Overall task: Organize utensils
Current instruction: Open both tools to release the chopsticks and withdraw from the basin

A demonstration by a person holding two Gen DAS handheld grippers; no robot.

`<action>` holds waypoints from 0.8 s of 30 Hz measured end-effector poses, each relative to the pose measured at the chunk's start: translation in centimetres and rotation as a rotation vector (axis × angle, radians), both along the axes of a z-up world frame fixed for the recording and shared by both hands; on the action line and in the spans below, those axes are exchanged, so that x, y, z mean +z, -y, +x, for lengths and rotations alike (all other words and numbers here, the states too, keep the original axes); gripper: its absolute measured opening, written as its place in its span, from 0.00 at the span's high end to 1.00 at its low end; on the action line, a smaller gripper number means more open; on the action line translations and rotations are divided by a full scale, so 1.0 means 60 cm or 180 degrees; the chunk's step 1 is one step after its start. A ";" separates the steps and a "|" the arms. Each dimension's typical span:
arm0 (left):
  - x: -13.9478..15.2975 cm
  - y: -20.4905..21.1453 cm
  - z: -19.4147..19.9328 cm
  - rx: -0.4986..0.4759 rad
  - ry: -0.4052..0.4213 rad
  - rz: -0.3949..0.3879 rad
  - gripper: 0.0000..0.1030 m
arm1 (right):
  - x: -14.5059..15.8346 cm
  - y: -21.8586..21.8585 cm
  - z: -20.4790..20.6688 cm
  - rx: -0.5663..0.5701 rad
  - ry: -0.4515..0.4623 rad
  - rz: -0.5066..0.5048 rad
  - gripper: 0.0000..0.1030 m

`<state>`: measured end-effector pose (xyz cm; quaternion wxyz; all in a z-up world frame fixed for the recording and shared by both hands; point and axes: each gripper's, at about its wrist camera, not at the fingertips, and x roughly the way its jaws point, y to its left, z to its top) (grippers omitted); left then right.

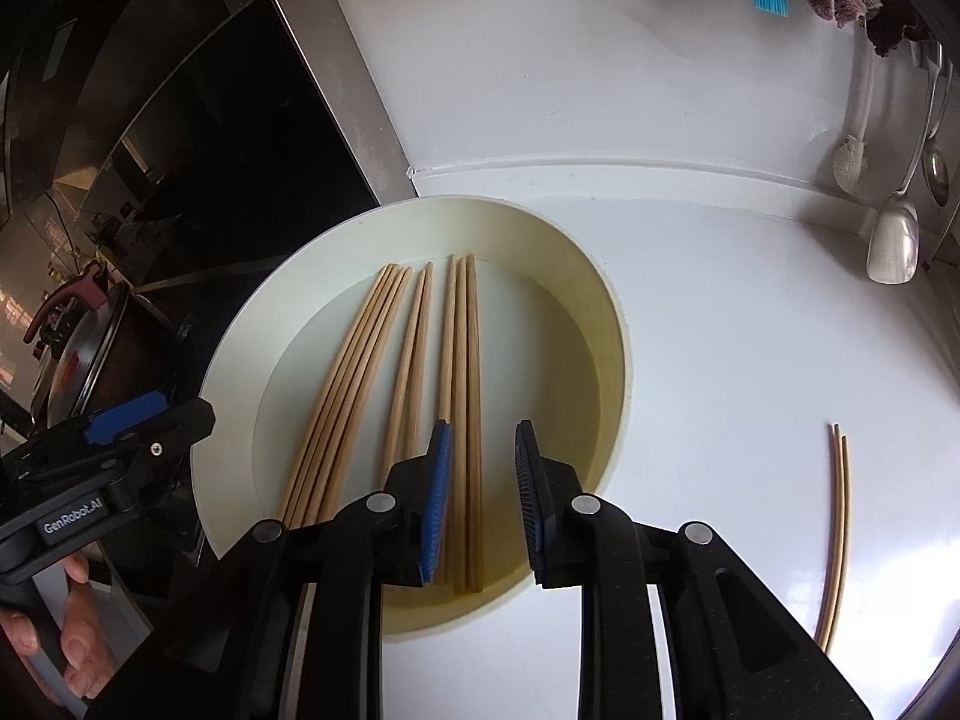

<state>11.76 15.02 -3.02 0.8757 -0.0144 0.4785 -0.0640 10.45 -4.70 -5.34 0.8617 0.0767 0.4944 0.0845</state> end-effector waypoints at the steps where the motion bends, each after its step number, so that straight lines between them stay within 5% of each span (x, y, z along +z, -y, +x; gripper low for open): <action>1: 0.007 -0.001 -0.010 0.0021 0.0032 0.0006 0.40 | 0.003 0.002 -0.004 0.0019 0.0005 -0.0011 0.78; 16: 0.053 0.020 -0.132 0.0305 0.0134 0.0051 0.36 | 0.055 0.015 -0.081 0.0389 0.0241 0.0079 0.67; 24: 0.058 0.090 -0.175 0.0191 0.0157 0.0019 0.33 | 0.084 0.095 -0.152 0.0310 0.0391 0.0044 0.64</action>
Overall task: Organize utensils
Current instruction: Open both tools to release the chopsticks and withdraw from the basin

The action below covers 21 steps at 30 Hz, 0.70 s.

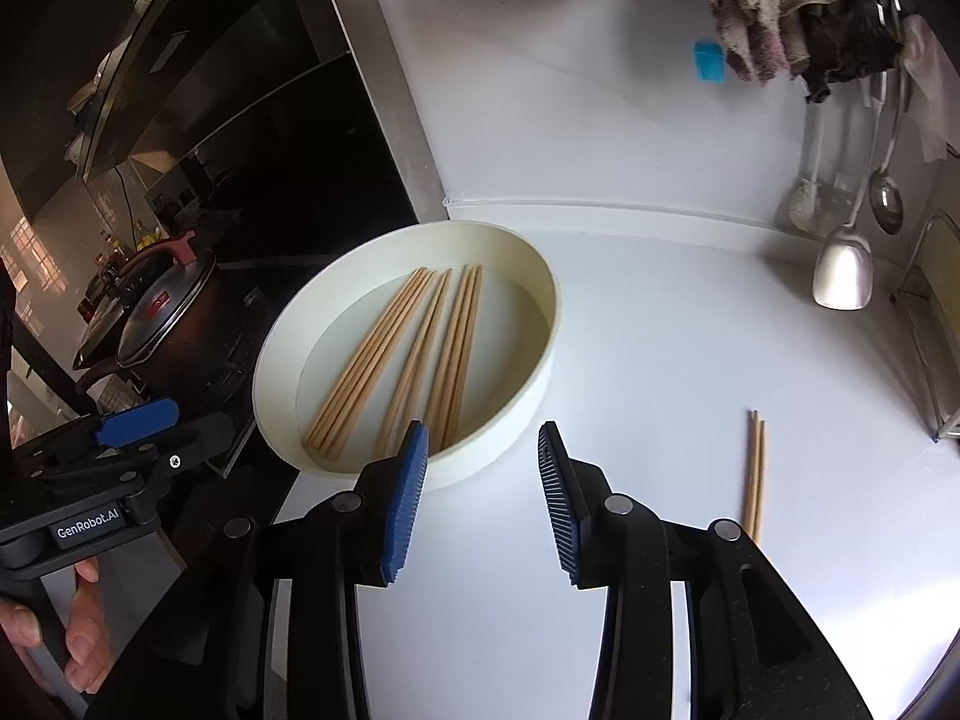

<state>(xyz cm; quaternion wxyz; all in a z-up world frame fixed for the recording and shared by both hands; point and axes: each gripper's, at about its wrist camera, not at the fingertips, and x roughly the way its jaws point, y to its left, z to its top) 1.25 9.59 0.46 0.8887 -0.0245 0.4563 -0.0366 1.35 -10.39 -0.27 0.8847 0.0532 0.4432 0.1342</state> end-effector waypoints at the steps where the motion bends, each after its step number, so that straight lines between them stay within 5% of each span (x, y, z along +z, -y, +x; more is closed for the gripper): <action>1: 0.000 0.011 -0.005 -0.0018 -0.0001 0.0003 0.33 | 0.002 0.015 -0.008 -0.0031 0.0010 0.0002 0.63; 21: -0.044 0.192 -0.082 -0.0340 -0.0133 0.0097 0.19 | -0.057 0.246 -0.131 -0.0571 -0.0128 -0.0080 0.53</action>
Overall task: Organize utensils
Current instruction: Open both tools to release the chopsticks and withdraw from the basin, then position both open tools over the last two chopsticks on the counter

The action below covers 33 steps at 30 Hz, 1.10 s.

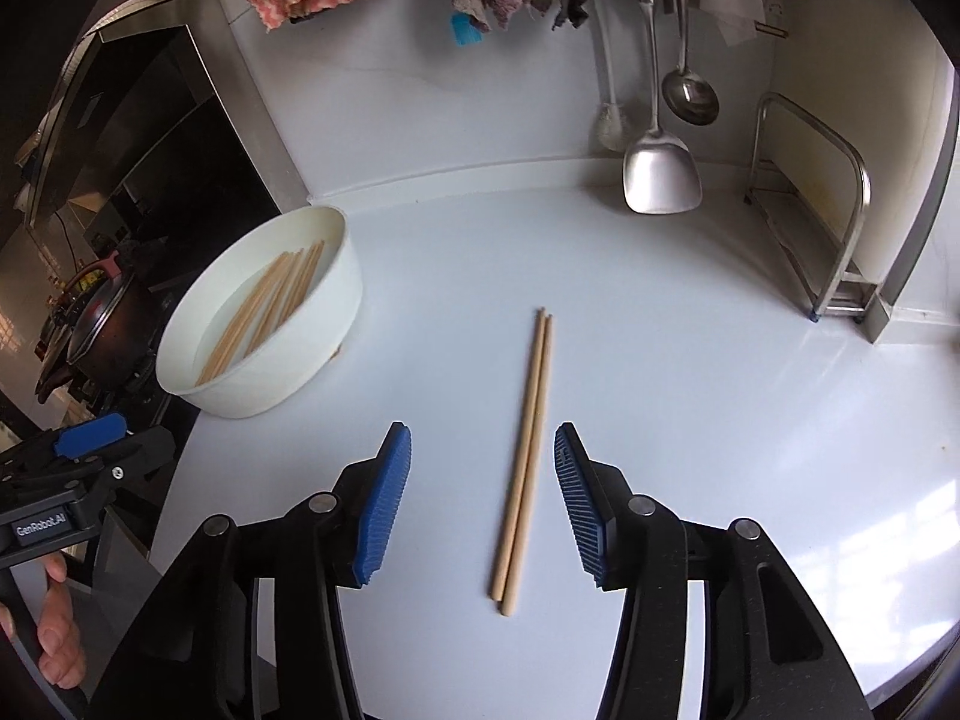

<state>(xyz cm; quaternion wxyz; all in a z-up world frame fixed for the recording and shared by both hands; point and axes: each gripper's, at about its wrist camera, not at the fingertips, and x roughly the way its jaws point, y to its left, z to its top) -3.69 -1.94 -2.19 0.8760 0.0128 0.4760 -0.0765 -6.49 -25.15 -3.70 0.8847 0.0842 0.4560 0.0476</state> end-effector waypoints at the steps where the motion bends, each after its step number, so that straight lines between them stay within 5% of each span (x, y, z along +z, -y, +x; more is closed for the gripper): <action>1: -0.003 0.003 0.000 -0.0022 -0.0011 0.0010 0.19 | -0.008 0.004 0.001 -0.0029 -0.0042 -0.0008 0.53; 21: -0.083 0.061 0.075 -0.0649 0.0129 -0.0024 0.14 | -0.100 0.024 0.005 -0.0659 -0.0043 -0.0331 0.50; 33: -0.117 0.106 0.111 -0.0826 0.0210 -0.0027 0.14 | -0.156 0.003 0.042 -0.0654 -0.0050 -0.0447 0.49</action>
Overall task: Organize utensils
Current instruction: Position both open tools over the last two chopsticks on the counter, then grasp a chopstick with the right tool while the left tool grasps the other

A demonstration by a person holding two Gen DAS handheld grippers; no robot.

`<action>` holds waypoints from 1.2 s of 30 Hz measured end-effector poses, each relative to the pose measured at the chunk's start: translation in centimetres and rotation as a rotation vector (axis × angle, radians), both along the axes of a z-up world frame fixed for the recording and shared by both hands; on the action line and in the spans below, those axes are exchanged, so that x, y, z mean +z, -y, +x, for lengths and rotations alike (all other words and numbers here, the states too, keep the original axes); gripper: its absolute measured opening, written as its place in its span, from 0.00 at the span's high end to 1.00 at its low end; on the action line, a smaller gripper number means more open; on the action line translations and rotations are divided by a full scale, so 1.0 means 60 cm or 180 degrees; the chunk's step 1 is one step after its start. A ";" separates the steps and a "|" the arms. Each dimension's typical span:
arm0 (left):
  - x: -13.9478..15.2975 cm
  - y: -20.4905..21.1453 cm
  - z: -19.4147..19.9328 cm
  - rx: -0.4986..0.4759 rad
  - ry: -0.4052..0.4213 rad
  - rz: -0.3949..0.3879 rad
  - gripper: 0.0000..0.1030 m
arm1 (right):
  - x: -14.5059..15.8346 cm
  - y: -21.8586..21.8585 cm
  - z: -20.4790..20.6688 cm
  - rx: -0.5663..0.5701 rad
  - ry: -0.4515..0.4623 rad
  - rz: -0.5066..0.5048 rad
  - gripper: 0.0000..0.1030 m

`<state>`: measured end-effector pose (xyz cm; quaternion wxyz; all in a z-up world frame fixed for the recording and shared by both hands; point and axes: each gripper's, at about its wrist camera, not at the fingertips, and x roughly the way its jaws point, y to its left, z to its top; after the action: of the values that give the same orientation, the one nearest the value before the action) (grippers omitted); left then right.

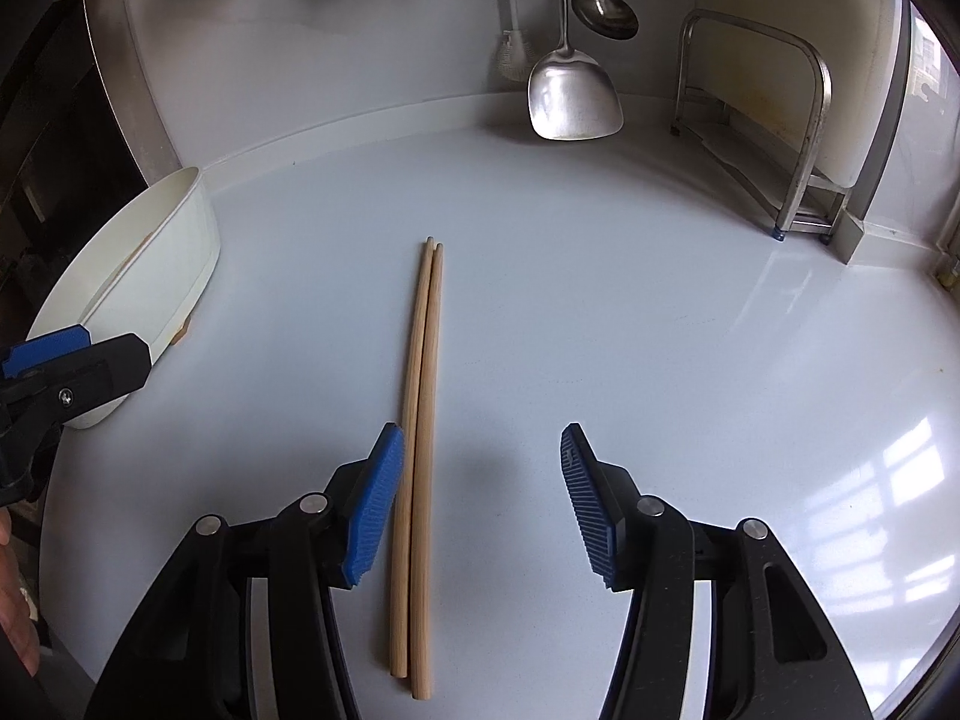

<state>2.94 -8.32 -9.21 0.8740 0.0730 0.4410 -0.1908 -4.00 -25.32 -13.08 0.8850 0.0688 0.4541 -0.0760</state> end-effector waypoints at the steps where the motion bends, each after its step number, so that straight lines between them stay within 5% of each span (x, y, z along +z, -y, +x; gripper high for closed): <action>1: -0.002 0.002 0.001 -0.0016 0.0010 0.0017 0.14 | -0.004 -0.002 0.001 -0.0023 -0.0002 -0.0042 0.49; 18: -0.014 0.021 0.007 -0.0054 -0.0034 0.0012 0.14 | -0.025 -0.014 0.011 0.0125 -0.0111 -0.0335 0.50; 25: -0.020 0.028 0.003 -0.0035 -0.0071 -0.0003 0.14 | -0.031 -0.020 0.004 0.0256 -0.0173 -0.0368 0.59; 32: -0.031 0.046 -0.004 -0.0051 -0.0119 0.0018 0.14 | -0.031 -0.015 0.003 0.0342 -0.0162 -0.0314 0.91; 36: -0.045 0.067 -0.008 -0.0061 -0.0172 0.0039 0.14 | -0.029 0.002 -0.005 0.0298 -0.0144 -0.0256 0.93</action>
<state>2.47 -12.34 -11.92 0.8594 0.0773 0.4649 -0.1982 -4.28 -25.43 -14.82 0.8791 0.0101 0.4734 -0.0542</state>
